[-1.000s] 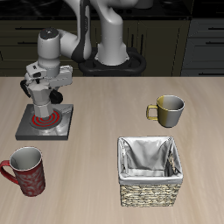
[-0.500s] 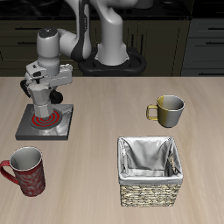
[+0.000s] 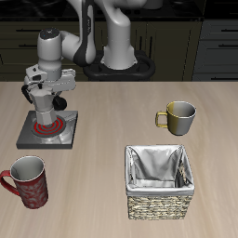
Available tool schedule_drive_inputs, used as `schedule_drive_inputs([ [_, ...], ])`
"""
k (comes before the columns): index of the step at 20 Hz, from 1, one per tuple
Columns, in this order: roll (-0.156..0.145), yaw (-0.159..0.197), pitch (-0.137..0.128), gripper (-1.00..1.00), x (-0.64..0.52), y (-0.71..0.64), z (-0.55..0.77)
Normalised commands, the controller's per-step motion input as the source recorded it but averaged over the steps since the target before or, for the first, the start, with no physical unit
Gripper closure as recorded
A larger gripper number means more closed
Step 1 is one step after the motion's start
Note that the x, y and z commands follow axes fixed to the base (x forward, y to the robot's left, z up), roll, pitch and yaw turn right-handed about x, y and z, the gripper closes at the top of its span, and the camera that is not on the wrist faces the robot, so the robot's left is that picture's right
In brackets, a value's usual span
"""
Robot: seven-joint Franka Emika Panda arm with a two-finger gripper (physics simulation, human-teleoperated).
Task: Place the moka pot on the stove and turn off the stove
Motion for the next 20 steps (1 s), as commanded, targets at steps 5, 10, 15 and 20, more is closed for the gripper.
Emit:
schedule_drive_inputs([
  [5,-0.024,-0.071,-0.022,1.0,0.12,0.04,0.02],
  [10,-0.032,-0.079,0.002,1.0,0.12,0.02,-0.07],
  [15,-0.038,-0.077,-0.004,1.0,0.04,0.01,0.02],
  [20,-0.03,-0.074,-0.013,1.0,0.06,0.05,0.05],
])
